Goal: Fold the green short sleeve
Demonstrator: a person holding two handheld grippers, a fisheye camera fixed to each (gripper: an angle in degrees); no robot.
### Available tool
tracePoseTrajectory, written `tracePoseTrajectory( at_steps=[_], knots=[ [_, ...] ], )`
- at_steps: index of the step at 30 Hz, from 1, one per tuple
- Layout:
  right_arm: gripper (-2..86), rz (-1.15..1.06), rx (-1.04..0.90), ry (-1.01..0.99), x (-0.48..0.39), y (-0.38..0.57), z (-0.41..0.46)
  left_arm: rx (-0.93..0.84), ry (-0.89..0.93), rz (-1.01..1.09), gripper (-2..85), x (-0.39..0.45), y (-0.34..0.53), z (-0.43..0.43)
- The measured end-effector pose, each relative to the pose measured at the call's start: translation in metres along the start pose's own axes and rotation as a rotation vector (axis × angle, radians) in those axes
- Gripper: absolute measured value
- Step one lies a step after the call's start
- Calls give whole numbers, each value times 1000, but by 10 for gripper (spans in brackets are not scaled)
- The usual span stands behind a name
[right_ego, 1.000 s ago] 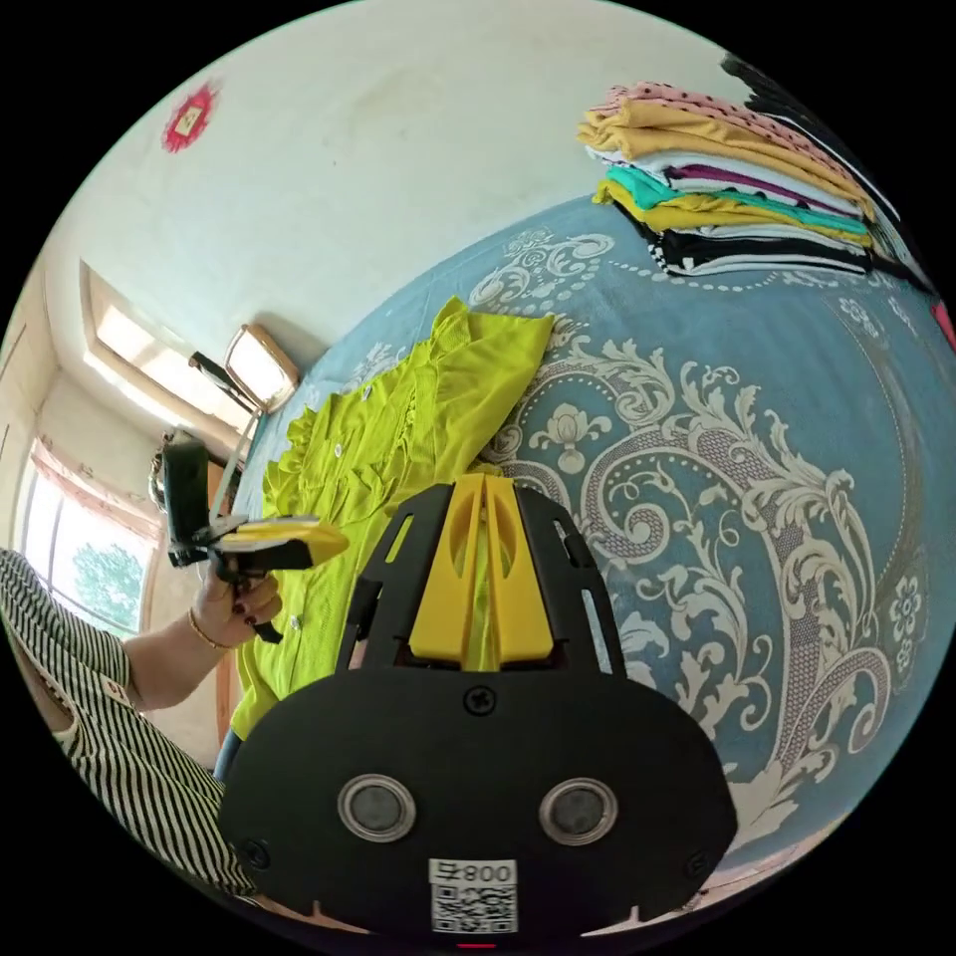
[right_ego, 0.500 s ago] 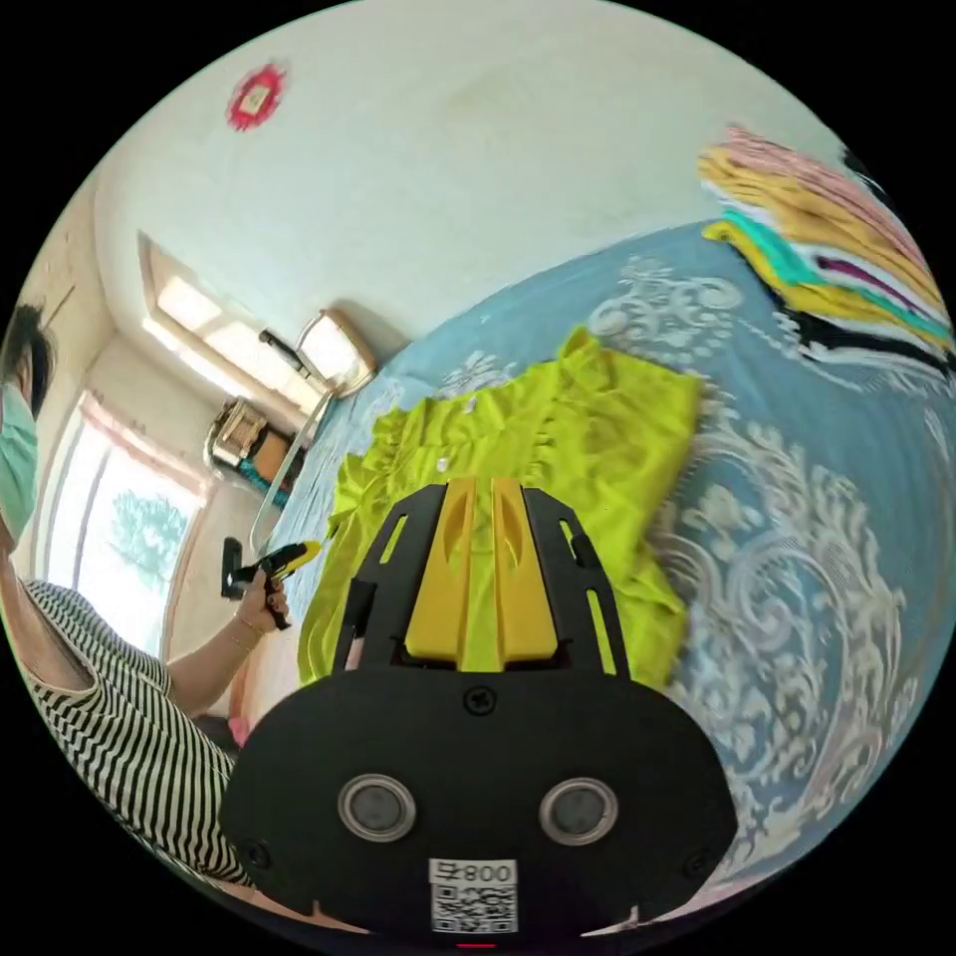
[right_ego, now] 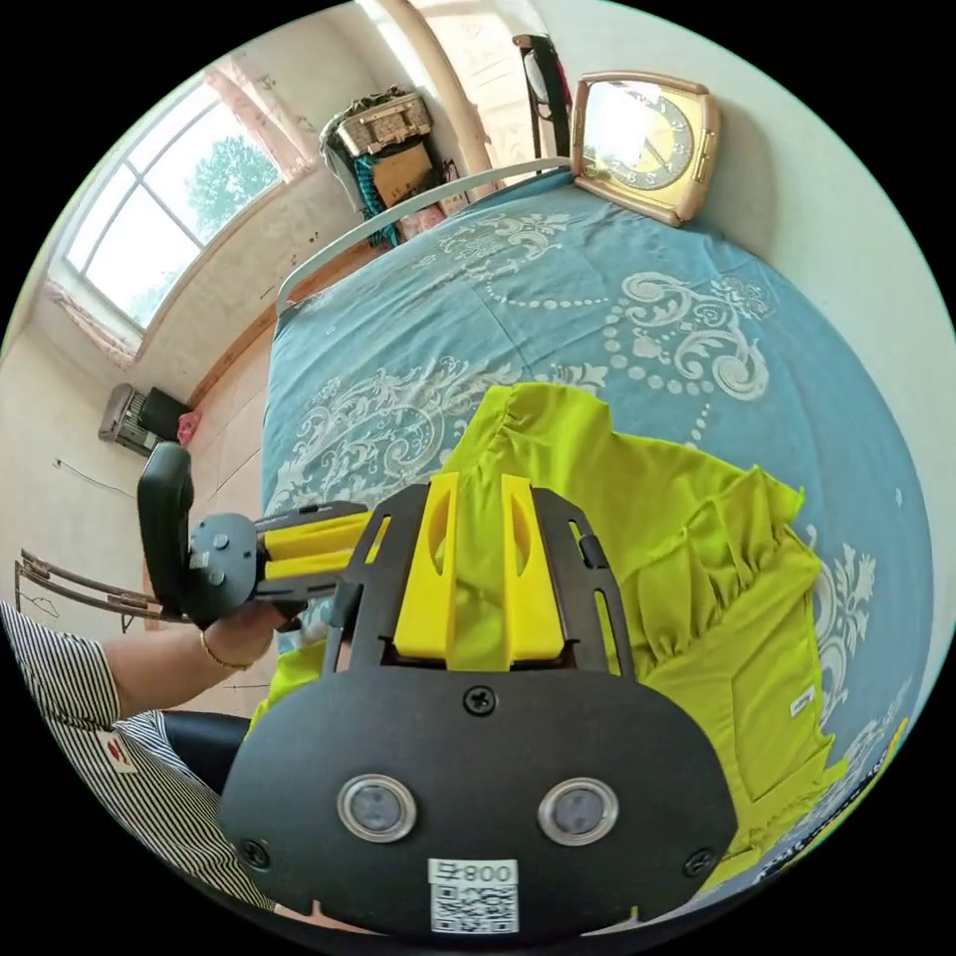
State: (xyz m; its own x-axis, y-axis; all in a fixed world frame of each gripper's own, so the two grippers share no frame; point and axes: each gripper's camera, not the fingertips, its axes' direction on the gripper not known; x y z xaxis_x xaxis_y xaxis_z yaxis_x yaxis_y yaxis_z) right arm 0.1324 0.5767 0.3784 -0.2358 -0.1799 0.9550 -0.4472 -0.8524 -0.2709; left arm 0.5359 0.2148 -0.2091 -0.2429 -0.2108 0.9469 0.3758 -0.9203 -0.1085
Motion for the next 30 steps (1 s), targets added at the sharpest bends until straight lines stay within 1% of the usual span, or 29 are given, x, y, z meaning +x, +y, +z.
tracePoseTrajectory(
  at_steps=[3,4,7,9,11,17,19,22,24,25,27,30],
  knots=[
    [77,-31,-36,-4,-16,-78,26,6,3,-2,69,-10,11,-3],
    [77,-35,-42,-2,-19,-91,31,7,5,-3,68,-12,13,-4],
    [74,-54,-118,81,-29,-150,61,10,16,-7,62,-21,21,-6],
    [45,-47,-168,125,-31,-183,81,13,10,1,53,-25,27,-9],
    [31,-53,-151,177,-33,-200,81,11,15,19,39,-26,31,-10],
    [8,-69,-122,209,-26,-232,79,7,68,18,24,-36,40,-15],
    [6,-50,-121,173,-15,-240,76,15,84,7,23,-39,43,-18],
    [3,-2,-80,49,12,-247,63,66,93,10,21,-39,48,-33],
    [2,26,28,-76,40,-244,30,119,77,45,21,-30,51,-50],
    [2,35,52,-107,48,-242,21,133,73,61,21,-27,51,-55],
    [2,73,158,-271,92,-227,-21,186,40,138,21,-6,51,-73],
    [2,122,230,-410,153,-194,-64,233,2,272,21,29,51,-90]
  ],
)
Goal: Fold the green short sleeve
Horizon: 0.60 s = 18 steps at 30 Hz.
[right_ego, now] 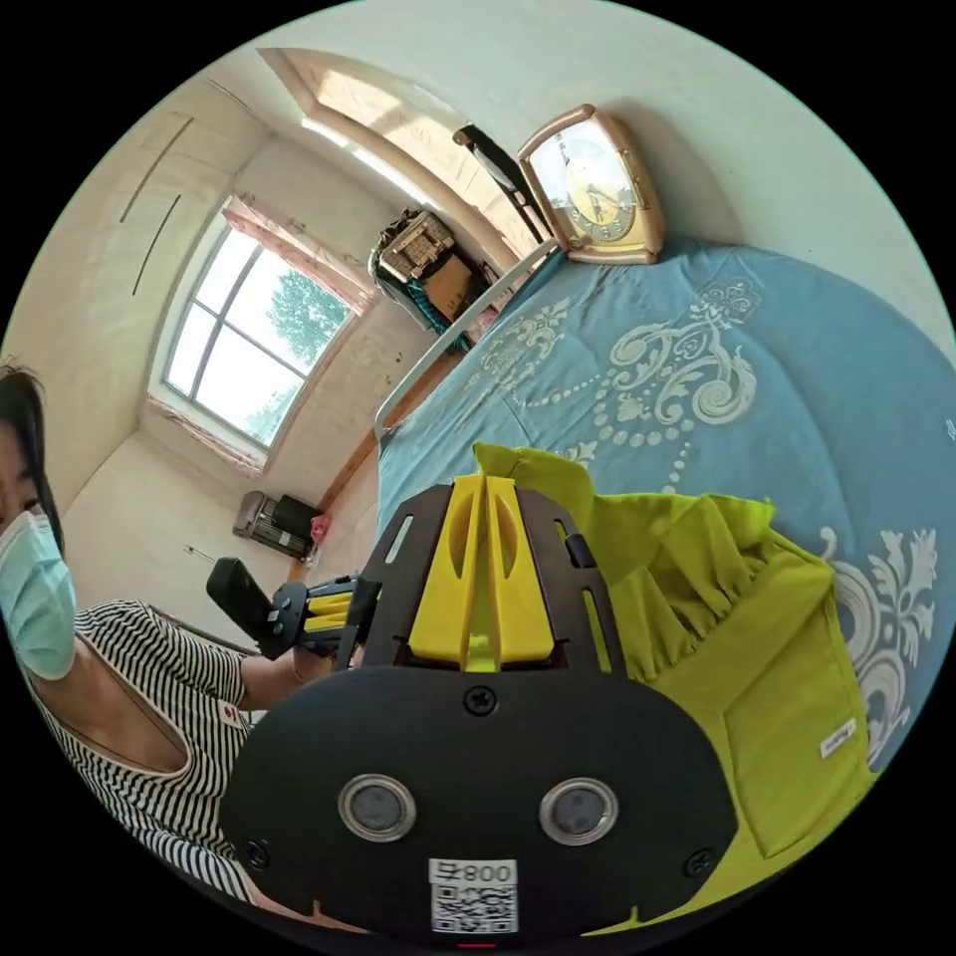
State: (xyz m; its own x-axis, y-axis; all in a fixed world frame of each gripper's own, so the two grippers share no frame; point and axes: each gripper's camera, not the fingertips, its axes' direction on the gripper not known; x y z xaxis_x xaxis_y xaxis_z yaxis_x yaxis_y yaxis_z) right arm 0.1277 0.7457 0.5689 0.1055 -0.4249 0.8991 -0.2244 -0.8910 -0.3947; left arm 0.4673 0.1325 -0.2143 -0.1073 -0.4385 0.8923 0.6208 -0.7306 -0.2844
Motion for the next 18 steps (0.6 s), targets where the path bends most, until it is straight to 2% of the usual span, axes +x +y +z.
tracePoseTrajectory(
  at_steps=[3,9,14,18],
  knots=[
    [2,47,35,-9,37,32,-54,9,-25,151,20,41,-11,-3],
    [2,162,33,13,100,104,-95,-79,-51,373,20,114,-11,23],
    [3,258,10,14,143,142,-88,-189,-69,461,22,143,-6,50],
    [7,303,-36,24,168,155,-72,-276,-41,449,26,143,-4,73]
  ],
)
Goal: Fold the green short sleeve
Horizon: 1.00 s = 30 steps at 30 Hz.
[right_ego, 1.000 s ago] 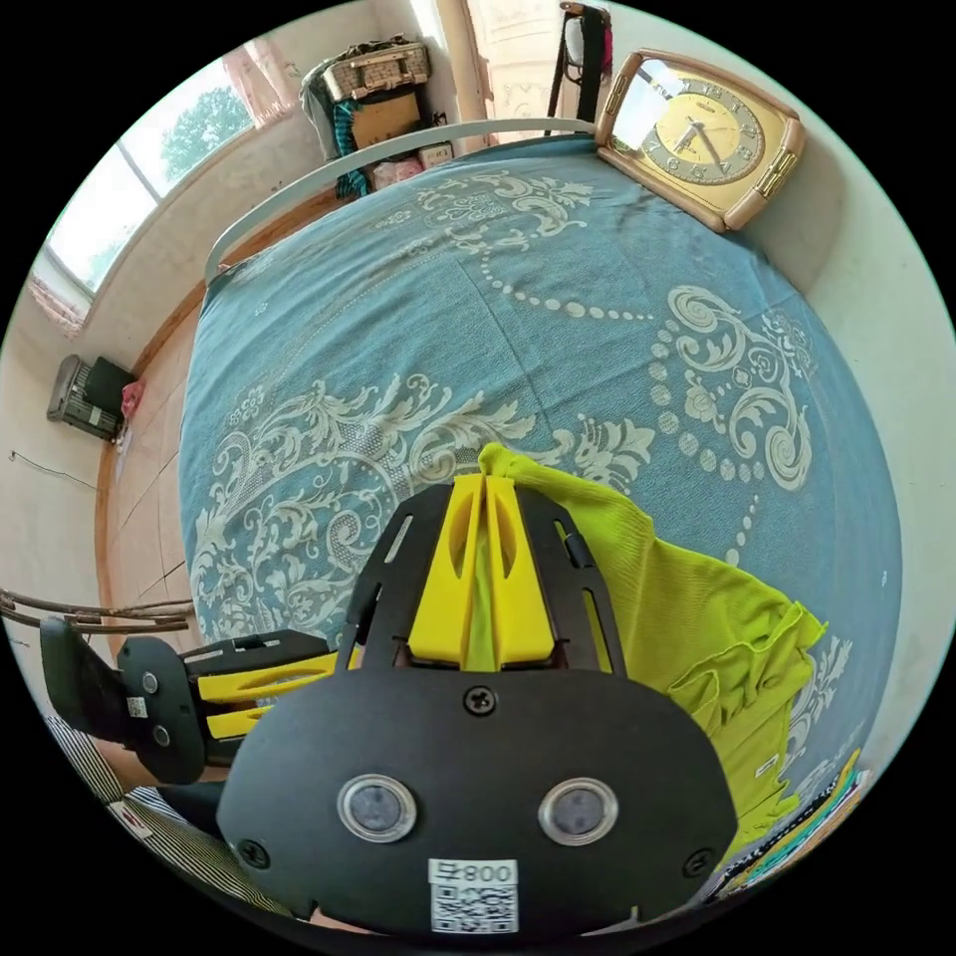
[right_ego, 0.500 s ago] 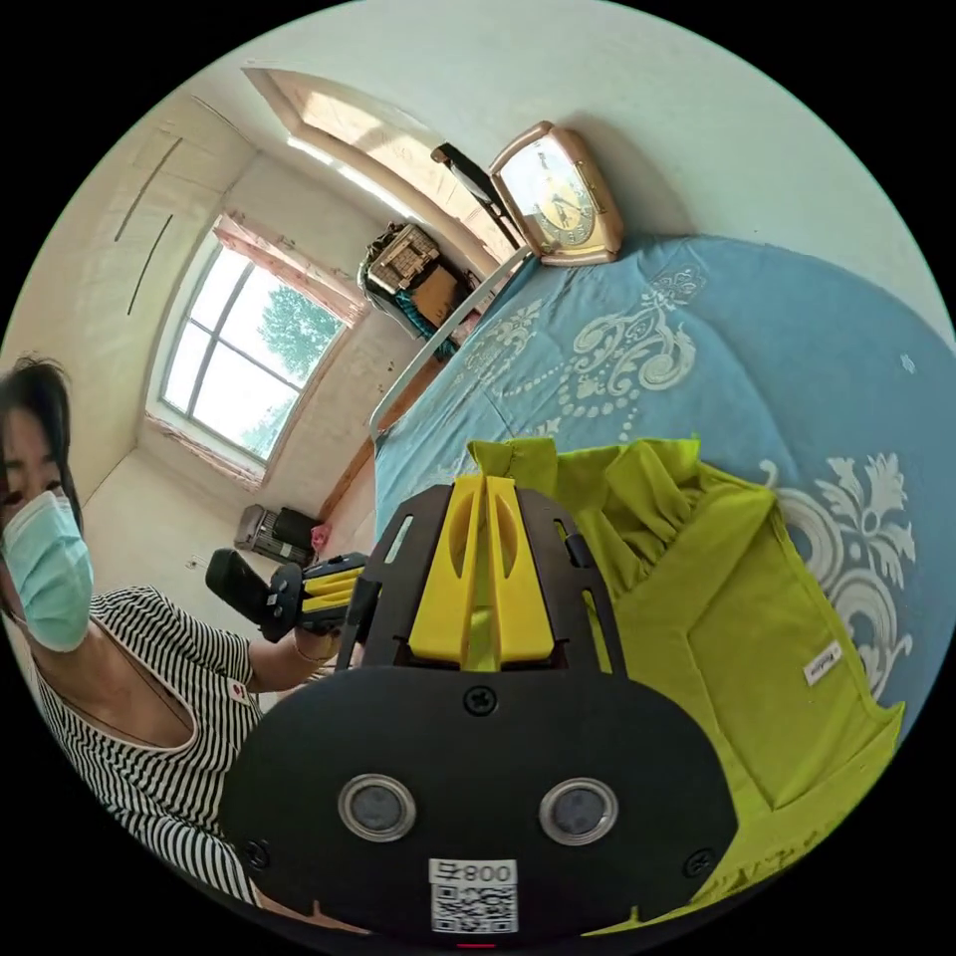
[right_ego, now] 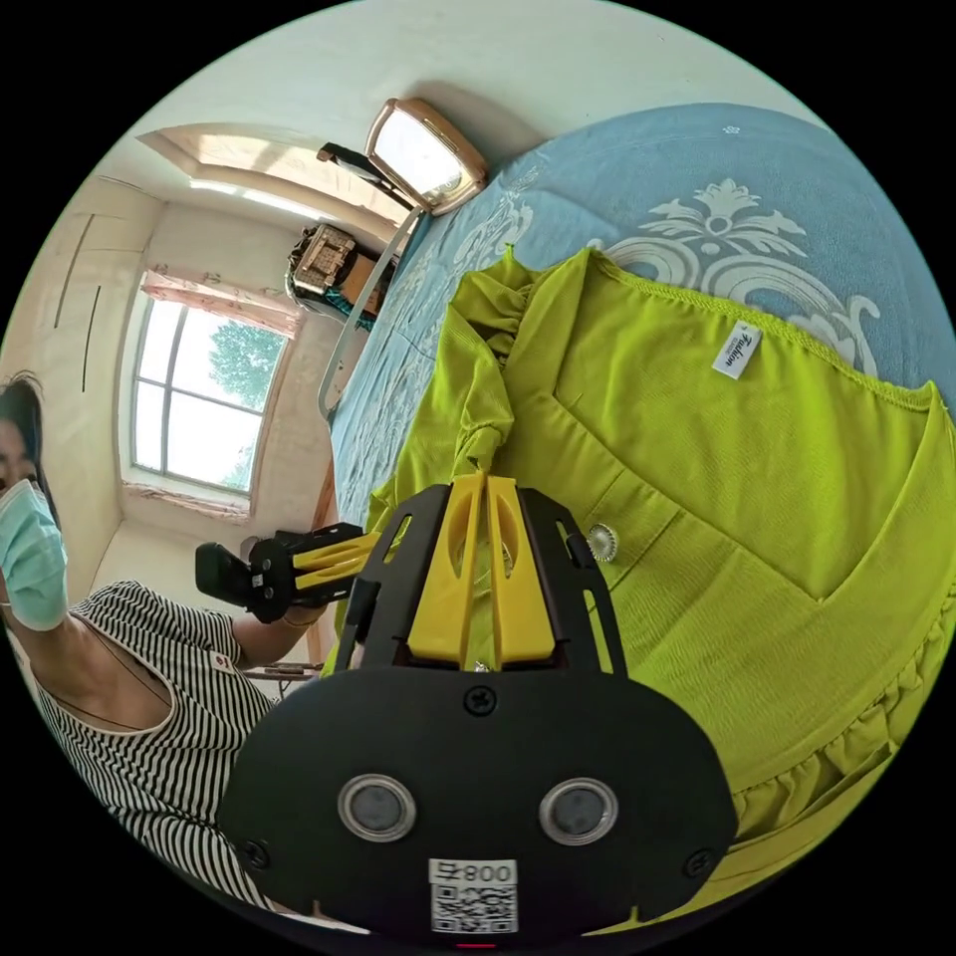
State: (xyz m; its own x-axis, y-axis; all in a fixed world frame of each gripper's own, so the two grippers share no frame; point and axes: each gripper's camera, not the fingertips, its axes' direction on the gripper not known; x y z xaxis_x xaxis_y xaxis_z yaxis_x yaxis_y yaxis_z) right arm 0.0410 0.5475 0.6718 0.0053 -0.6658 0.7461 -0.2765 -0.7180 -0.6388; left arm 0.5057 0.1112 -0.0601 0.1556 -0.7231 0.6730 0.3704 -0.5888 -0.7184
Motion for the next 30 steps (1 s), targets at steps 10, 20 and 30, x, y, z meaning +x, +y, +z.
tracePoseTrajectory(
  at_steps=[10,20,30],
  knots=[
    [15,7,88,169,-6,-17,-7,60,178,-149,34,-38,11,6],
    [1,-264,-4,266,-90,-132,96,135,173,-308,8,-99,3,33],
    [0,-233,-96,358,-90,-203,180,70,186,-401,2,-147,10,73]
  ],
)
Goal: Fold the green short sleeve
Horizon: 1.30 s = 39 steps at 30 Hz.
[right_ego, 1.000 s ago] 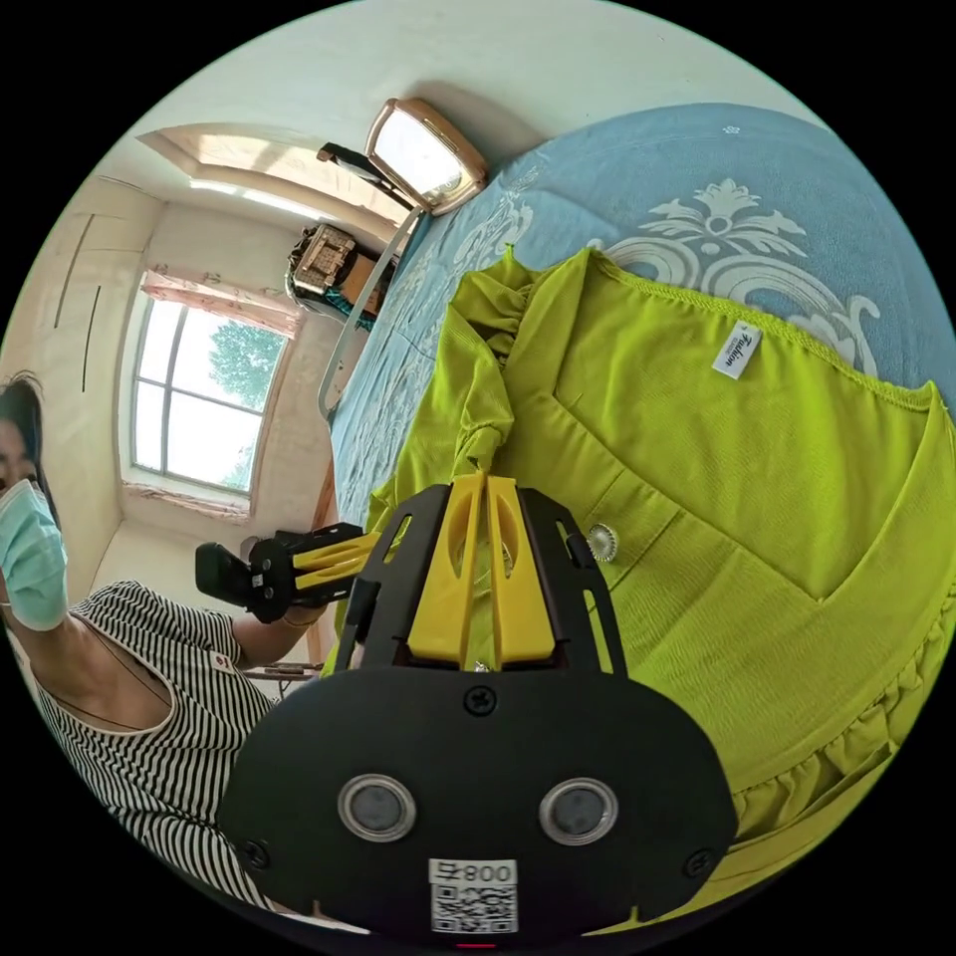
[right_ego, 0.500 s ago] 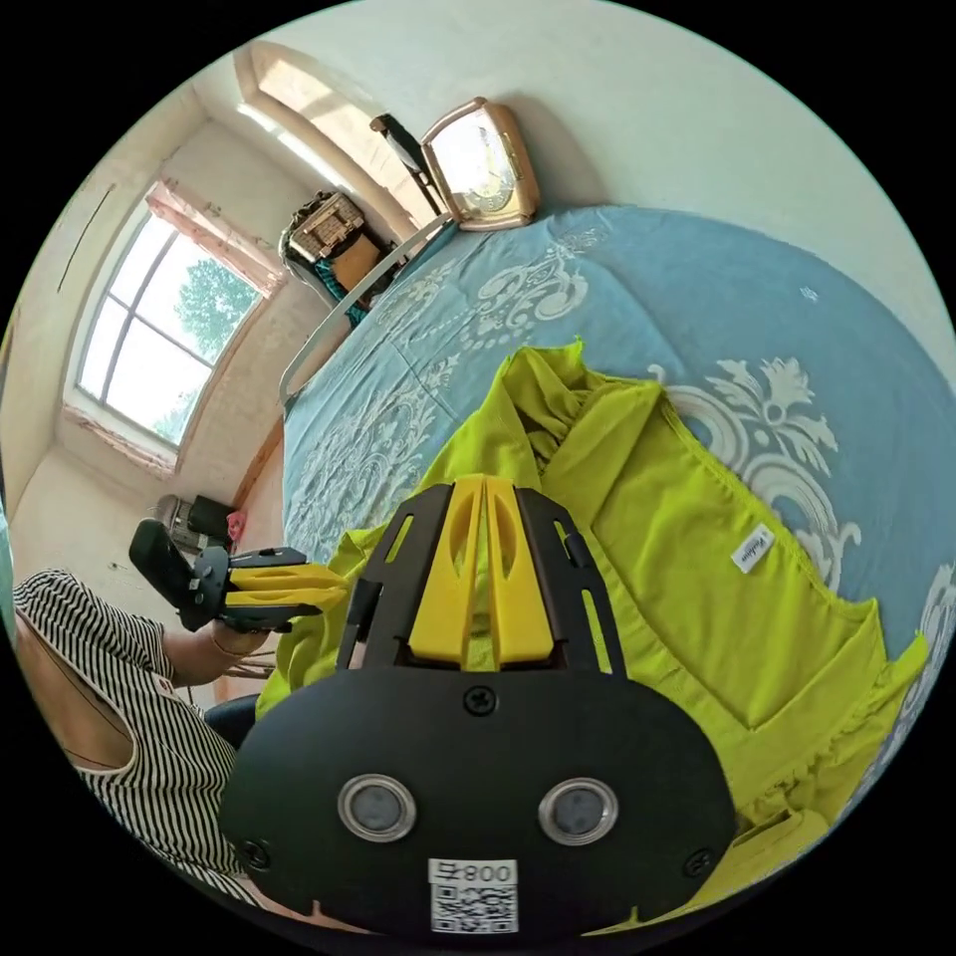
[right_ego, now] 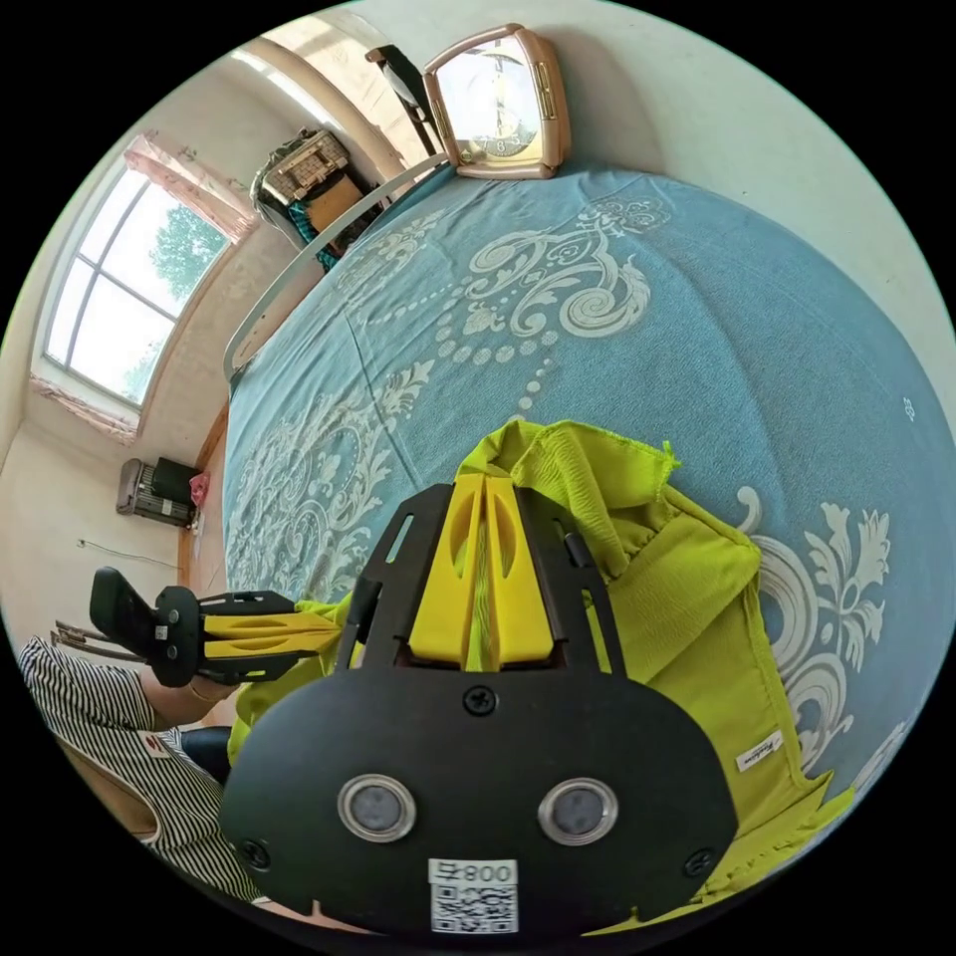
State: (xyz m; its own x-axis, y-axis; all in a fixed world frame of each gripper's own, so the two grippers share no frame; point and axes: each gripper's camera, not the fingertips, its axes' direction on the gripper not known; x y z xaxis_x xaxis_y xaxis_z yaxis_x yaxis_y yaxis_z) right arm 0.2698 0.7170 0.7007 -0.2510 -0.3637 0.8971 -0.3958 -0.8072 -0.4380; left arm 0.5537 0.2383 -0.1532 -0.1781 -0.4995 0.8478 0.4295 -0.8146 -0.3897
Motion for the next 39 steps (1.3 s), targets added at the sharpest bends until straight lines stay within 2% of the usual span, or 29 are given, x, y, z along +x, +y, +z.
tracePoseTrajectory(
  at_steps=[4,10,14,20,23,27,32,39],
  knots=[
    [2,-17,1,14,-9,4,-3,16,73,14,2,-4,3,-2],
    [18,-51,107,24,-23,4,-25,3,106,47,2,2,5,4],
    [68,-62,11,-17,-16,-14,1,2,118,35,3,-1,7,9],
    [20,-52,-38,26,-12,-19,31,3,119,17,2,-7,5,14],
    [8,-51,-15,-60,-7,-21,35,-4,129,2,2,-10,4,15],
    [4,-6,116,-253,12,-21,24,7,99,-20,4,-12,7,6],
    [3,27,20,-214,28,-22,51,35,17,-43,13,-13,8,-8],
    [2,40,41,-226,34,-5,63,-51,-74,46,12,0,-7,0]
  ],
)
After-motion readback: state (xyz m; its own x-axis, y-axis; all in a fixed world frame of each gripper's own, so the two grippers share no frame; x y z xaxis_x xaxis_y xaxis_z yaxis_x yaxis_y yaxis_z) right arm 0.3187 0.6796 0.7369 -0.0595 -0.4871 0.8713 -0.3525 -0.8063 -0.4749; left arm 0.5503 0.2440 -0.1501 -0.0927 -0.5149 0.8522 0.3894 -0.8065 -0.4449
